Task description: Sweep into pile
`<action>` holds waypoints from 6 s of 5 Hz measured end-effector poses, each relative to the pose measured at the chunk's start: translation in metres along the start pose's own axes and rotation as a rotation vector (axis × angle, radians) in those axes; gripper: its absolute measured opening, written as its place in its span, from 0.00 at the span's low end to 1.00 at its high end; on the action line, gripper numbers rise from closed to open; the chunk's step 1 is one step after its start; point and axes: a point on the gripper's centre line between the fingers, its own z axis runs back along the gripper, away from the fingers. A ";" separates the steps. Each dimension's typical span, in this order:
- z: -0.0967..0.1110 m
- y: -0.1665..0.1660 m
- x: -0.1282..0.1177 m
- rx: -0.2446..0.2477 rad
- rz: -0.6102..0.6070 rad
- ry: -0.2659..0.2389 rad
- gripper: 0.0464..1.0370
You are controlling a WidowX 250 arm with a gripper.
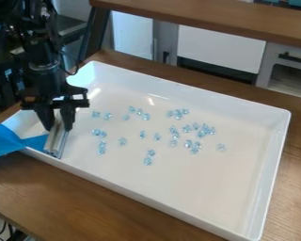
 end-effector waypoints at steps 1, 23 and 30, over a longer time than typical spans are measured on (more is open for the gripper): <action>-0.001 -0.005 -0.002 0.006 -0.005 0.004 0.31; 0.061 -0.061 0.032 -0.117 -0.173 0.267 0.31; 0.002 -0.100 0.026 0.060 -0.150 0.246 0.31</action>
